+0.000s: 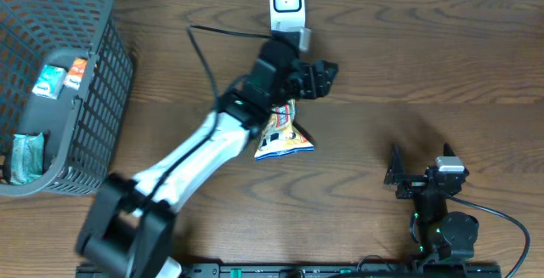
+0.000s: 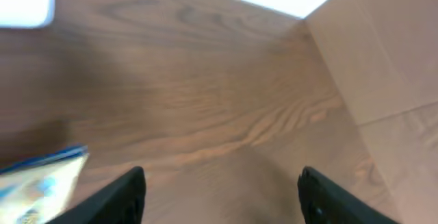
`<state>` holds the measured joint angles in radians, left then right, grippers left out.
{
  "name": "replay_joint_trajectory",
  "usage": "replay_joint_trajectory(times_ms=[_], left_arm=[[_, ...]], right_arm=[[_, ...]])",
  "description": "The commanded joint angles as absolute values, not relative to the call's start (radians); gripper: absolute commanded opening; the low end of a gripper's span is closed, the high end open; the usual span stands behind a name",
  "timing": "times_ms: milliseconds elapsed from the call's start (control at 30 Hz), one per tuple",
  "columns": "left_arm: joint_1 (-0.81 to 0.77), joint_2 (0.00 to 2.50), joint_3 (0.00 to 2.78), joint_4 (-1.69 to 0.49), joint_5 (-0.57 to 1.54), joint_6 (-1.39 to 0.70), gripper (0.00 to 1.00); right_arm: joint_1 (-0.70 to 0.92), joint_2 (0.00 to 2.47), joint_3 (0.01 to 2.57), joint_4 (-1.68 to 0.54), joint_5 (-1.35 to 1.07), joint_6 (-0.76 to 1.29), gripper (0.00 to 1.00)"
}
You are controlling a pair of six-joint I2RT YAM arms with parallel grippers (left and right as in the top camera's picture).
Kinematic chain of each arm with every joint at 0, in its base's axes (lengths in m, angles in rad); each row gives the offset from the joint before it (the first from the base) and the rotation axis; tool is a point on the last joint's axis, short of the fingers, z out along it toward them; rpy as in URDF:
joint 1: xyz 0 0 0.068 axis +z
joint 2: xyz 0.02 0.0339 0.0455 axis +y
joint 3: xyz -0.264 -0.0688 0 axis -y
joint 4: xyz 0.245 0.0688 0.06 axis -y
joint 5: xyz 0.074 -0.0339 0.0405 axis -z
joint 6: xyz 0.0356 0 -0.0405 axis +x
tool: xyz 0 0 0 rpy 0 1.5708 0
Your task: Scan the item barcode
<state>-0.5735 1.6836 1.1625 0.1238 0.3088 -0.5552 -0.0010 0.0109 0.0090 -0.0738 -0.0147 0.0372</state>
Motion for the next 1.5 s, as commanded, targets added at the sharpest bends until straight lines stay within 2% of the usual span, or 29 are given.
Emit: replay_joint_trajectory(times_ms=[0, 33, 100, 167, 200, 700, 867, 1167, 1300, 1467], left_arm=[[-0.51, 1.578, 1.182, -0.076, 0.231, -0.456, 0.7], [-0.5, 1.569, 1.182, -0.144, 0.215, -0.456, 0.68], [-0.492, 1.572, 1.182, -0.253, 0.216, -0.457, 0.57], [-0.501, 1.589, 1.182, -0.315, 0.216, -0.457, 0.24], [-0.515, 1.608, 1.182, -0.334, 0.216, -0.458, 0.12], [-0.579, 1.954, 1.182, -0.302, 0.092, -0.464, 0.09], [-0.574, 1.909, 1.222, -0.291, 0.092, -0.436, 0.09], [-0.573, 1.658, 1.255, -0.363, 0.056, -0.393, 0.08], [-0.573, 1.681, 1.237, -0.448, 0.007, -0.394, 0.08], [-0.592, 1.797, 1.195, -0.531, 0.014, -0.502, 0.08]], right_arm=[[-0.006, 0.006, 0.006, -0.075, -0.01, 0.044, 0.99], [-0.006, 0.006, 0.006, -0.075, -0.01, 0.044, 0.99], [-0.006, 0.006, 0.006, -0.075, -0.01, 0.044, 0.99], [-0.006, 0.006, 0.006, -0.075, -0.01, 0.044, 0.99], [-0.006, 0.006, 0.006, -0.075, -0.01, 0.044, 0.99], [-0.006, 0.006, 0.006, -0.075, -0.01, 0.044, 0.99], [-0.006, 0.006, 0.006, -0.075, -0.01, 0.044, 0.99], [-0.006, 0.006, 0.006, -0.075, -0.01, 0.044, 0.99], [-0.006, 0.006, 0.006, -0.075, -0.01, 0.044, 0.99], [-0.006, 0.006, 0.006, -0.075, -0.01, 0.044, 0.99]])
